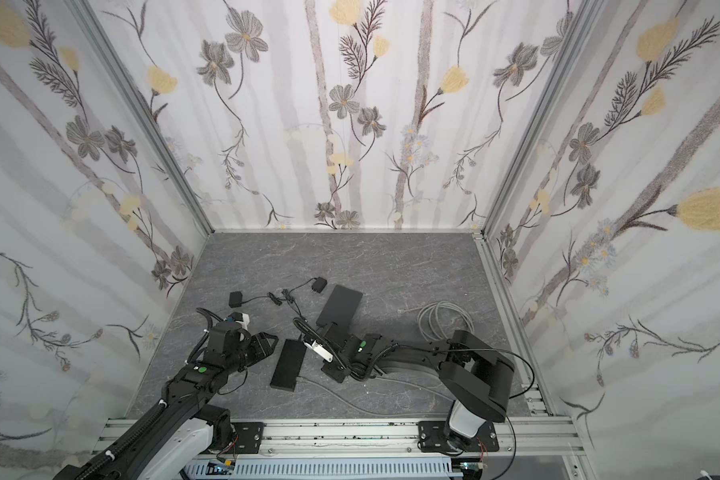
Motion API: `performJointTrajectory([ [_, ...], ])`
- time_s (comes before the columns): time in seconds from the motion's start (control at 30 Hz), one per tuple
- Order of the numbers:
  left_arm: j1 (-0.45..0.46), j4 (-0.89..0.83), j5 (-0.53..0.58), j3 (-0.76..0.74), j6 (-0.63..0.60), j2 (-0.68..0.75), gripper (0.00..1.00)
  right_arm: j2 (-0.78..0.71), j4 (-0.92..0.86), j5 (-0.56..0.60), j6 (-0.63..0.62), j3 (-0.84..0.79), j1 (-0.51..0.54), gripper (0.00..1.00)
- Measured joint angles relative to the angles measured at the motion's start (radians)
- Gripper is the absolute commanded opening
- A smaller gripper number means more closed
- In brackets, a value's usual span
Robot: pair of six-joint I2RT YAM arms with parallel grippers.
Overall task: Insert the plug into the switch port
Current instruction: 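Lower the left gripper onto the ribbed switch while the right carries the plug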
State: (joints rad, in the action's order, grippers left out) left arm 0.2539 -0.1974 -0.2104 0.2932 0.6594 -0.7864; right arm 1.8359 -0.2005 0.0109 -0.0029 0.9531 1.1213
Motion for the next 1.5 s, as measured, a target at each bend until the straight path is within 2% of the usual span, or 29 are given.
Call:
performJointTrajectory([
  [0.27, -0.002, 0.017, 0.033, -0.010, 0.024, -0.057, 0.47, 0.117, -0.036, 0.007, -0.043, 0.121, 0.014, 0.00],
  [0.57, -0.002, 0.111, -0.064, -0.011, 0.025, -0.181, 0.44, 0.195, -0.077, 0.007, -0.088, 0.178, 0.014, 0.00],
  [0.93, 0.046, 0.212, -0.124, -0.003, 0.034, -0.314, 0.42, 0.227, -0.080, -0.005, -0.114, 0.217, 0.015, 0.00],
  [1.5, 0.115, 0.296, -0.080, 0.005, 0.074, -0.371, 0.42, 0.229, -0.068, -0.052, -0.119, 0.211, 0.022, 0.00],
])
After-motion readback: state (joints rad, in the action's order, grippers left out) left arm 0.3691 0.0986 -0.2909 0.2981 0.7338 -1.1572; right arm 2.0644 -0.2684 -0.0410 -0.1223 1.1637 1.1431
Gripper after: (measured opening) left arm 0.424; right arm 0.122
